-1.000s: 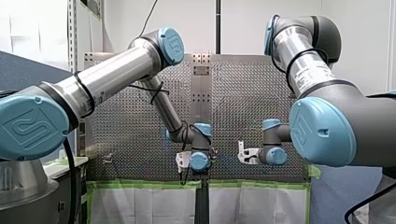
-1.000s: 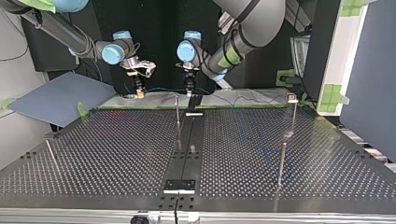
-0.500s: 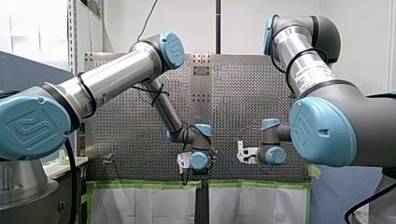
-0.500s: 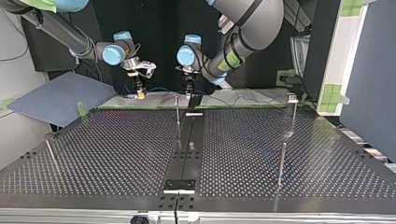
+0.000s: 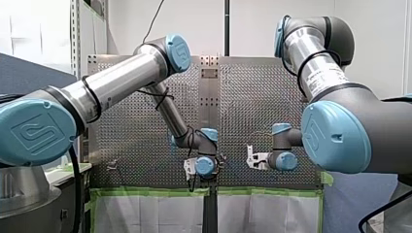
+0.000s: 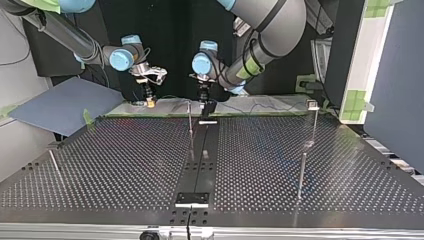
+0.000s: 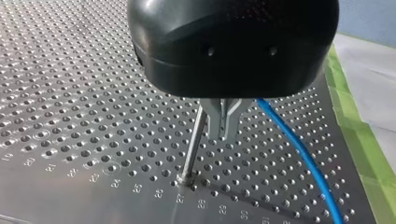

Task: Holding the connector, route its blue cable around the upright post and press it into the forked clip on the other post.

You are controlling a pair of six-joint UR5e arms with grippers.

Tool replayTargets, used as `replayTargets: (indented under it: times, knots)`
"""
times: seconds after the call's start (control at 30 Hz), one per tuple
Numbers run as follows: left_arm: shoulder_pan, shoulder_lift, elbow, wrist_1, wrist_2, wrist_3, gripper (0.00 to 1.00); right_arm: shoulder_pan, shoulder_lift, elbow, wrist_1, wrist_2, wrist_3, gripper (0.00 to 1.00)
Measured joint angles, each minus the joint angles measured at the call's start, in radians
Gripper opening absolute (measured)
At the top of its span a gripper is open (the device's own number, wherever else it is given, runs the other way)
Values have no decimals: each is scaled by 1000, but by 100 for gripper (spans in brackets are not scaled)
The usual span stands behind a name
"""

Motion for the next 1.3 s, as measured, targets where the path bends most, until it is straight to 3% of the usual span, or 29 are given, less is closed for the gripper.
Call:
replayTargets:
  times: [0.67, 0.97, 1.3]
  knots:
    - [15, -5, 25, -26, 48, -40, 2, 3, 0, -11, -2, 3, 0, 0]
    - [17, -45, 33, -37, 58, -55, 2, 6, 1, -11, 4, 4, -3, 0]
    - [25, -49, 55, -43, 66, -61, 2, 0, 1, -16, -1, 11, 2, 0]
